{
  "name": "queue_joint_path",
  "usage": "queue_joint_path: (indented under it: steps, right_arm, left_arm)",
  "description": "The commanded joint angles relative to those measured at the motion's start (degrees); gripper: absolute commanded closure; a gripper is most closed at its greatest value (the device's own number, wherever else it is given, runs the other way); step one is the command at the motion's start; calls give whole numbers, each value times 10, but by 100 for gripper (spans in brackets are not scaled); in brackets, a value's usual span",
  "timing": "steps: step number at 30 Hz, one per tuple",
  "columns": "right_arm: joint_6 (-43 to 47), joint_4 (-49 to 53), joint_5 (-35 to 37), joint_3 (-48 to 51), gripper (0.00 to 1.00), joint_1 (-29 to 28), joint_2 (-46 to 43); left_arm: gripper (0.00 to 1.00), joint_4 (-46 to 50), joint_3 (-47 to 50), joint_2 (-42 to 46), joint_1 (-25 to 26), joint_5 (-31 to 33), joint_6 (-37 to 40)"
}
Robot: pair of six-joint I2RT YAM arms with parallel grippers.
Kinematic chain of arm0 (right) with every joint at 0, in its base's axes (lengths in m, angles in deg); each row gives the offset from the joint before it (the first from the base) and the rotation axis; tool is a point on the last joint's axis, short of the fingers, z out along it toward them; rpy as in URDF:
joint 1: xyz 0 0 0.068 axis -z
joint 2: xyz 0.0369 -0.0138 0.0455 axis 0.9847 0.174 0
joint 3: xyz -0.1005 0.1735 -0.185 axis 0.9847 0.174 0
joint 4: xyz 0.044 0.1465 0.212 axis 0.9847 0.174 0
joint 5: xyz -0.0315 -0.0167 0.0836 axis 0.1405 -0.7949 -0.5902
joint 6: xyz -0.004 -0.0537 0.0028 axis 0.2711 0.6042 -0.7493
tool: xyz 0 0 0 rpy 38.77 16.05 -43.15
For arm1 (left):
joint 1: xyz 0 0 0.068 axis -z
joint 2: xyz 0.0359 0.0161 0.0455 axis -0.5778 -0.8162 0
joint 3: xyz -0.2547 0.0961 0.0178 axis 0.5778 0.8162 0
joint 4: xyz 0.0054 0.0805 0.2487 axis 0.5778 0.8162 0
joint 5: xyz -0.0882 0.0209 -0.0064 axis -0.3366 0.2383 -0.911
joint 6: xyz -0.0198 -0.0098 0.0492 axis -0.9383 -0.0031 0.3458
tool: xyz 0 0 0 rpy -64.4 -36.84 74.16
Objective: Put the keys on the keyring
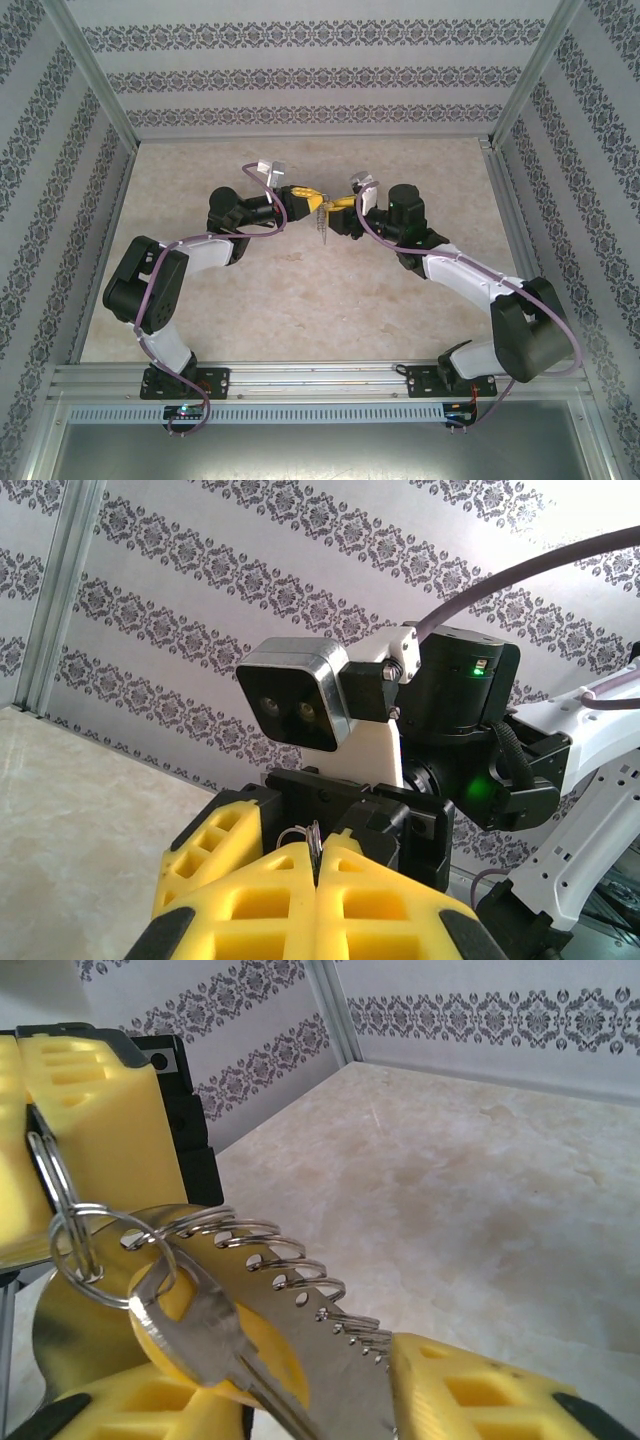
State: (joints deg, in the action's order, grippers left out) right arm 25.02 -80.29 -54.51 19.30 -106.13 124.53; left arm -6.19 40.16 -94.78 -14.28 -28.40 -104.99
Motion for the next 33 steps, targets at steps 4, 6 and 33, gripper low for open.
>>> queue_joint_path:
  steps: [4, 6, 33]
  right_arm:
    - [15, 4, -28, -7, 82, -8, -9]
    - [17, 8, -32, -3, 90, -9, -13]
    - [49, 64, -48, 7, 100, -28, -10]
  left_arm:
    - [100, -55, -9, -3, 4, -5, -7]
    - [100, -55, -9, -2, 5, -5, -6]
    - [100, -54, -16, 0, 6, -1, -3]
